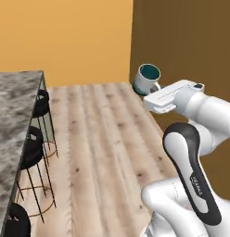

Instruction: Open the cabinet directly in front. Then move the liquor and the mug to the dining counter with the jar on it.

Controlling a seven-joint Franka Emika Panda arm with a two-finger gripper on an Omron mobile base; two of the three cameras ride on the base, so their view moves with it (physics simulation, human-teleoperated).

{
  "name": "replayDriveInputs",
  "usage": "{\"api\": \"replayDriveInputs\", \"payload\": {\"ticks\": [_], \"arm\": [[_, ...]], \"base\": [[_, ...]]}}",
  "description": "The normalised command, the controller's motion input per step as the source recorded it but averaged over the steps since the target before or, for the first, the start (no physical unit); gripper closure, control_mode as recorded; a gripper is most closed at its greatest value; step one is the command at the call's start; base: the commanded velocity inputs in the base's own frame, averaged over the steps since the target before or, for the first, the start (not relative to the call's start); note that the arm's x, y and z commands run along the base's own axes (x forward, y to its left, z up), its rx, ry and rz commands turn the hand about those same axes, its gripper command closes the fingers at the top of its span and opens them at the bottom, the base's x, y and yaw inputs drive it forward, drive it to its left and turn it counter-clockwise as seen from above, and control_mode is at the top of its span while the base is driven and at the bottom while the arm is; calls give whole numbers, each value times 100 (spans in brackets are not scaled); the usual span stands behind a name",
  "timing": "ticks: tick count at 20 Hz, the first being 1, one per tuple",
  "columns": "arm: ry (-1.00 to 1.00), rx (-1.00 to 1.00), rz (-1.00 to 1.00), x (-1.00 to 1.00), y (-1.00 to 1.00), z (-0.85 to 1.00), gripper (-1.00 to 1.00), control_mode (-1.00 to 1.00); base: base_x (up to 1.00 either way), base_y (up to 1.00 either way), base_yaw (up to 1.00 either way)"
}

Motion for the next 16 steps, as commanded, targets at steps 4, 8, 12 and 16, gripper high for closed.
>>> {"api": "replayDriveInputs", "payload": {"ticks": [4,8,12,16], "arm": [[0,0,0,0,0,0,100,100],[0,0,0,0,0,0,100,100],[0,0,0,0,0,0,100,100],[0,0,0,0,0,0,100,100]], "base": [[48,-6,87],[0,0,100],[-3,-3,98],[1,-56,76]]}}
